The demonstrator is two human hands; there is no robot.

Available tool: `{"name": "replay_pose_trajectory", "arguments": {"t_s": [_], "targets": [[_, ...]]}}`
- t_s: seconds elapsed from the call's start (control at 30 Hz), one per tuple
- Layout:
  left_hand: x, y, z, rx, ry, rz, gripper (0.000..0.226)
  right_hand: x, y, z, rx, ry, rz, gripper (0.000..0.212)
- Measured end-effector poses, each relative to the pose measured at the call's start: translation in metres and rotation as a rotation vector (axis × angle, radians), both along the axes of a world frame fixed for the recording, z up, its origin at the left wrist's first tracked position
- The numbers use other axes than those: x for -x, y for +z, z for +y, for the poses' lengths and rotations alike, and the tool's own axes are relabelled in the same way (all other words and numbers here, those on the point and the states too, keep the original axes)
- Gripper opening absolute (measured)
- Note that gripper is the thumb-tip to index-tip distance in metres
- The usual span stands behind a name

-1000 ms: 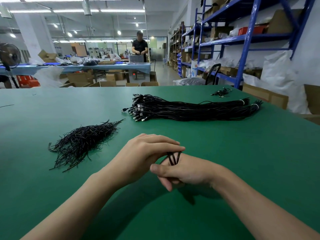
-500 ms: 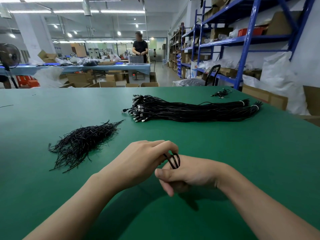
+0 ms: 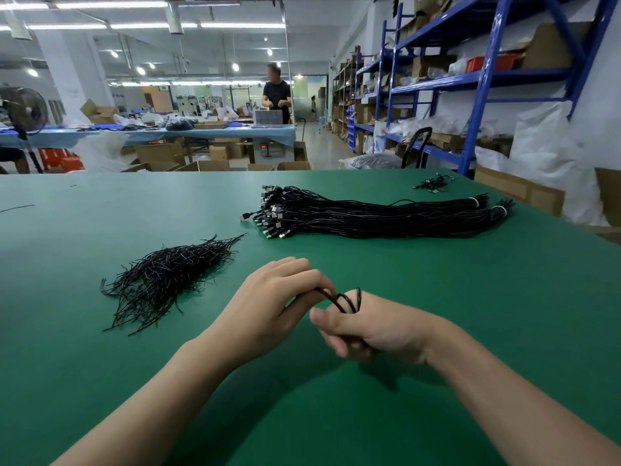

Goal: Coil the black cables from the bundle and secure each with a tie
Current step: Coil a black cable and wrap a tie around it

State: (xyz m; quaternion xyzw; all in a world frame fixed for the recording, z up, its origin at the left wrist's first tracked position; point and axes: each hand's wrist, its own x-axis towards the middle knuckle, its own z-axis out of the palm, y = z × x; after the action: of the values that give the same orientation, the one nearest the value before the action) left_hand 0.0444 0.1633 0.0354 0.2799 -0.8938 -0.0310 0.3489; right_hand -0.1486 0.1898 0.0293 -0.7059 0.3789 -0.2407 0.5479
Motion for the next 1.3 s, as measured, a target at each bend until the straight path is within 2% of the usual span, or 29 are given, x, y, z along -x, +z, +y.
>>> {"name": "replay_pose_trajectory", "arguments": {"t_s": [0.1, 0.2, 0.5, 0.6, 0.67, 0.77, 0.83, 0.9, 1.1, 1.3], "targets": [[-0.003, 0.005, 0.001, -0.167, -0.061, 0.061, 0.011, -0.003, 0.001, 0.003, 0.006, 0.023, 0.002, 0.054], [-0.01, 0.009, 0.002, -0.237, -0.105, 0.083, 0.014, 0.0, 0.006, 0.003, -0.043, 0.012, -0.05, 0.056], [-0.011, 0.02, -0.003, -0.12, -0.033, 0.163, 0.021, -0.013, 0.006, 0.01, -0.147, 0.104, -0.027, 0.05], [-0.005, 0.016, -0.003, -0.153, -0.04, 0.2, 0.017, -0.013, 0.005, 0.011, -0.15, 0.105, -0.019, 0.051], [-0.003, 0.012, -0.005, -0.219, -0.1, 0.176, 0.014, -0.012, 0.005, 0.011, -0.124, 0.079, -0.016, 0.051], [-0.002, 0.006, -0.007, -0.465, -0.259, 0.054, 0.038, -0.008, 0.005, 0.008, -0.119, 0.039, -0.051, 0.051], [-0.002, 0.002, -0.005, -0.688, -0.358, 0.055, 0.04, -0.005, 0.006, 0.008, -0.143, 0.098, -0.063, 0.049], [-0.001, 0.001, -0.004, -0.778, -0.386, 0.106, 0.034, -0.004, 0.007, 0.009, -0.198, 0.199, -0.088, 0.047], [0.007, -0.002, -0.002, -0.746, -0.343, 0.35, 0.02, -0.002, 0.01, 0.011, -0.307, 0.322, -0.242, 0.046], [0.011, -0.003, 0.0, -0.704, -0.328, 0.439, 0.009, 0.002, 0.008, 0.008, -0.363, 0.376, -0.325, 0.047]]}}
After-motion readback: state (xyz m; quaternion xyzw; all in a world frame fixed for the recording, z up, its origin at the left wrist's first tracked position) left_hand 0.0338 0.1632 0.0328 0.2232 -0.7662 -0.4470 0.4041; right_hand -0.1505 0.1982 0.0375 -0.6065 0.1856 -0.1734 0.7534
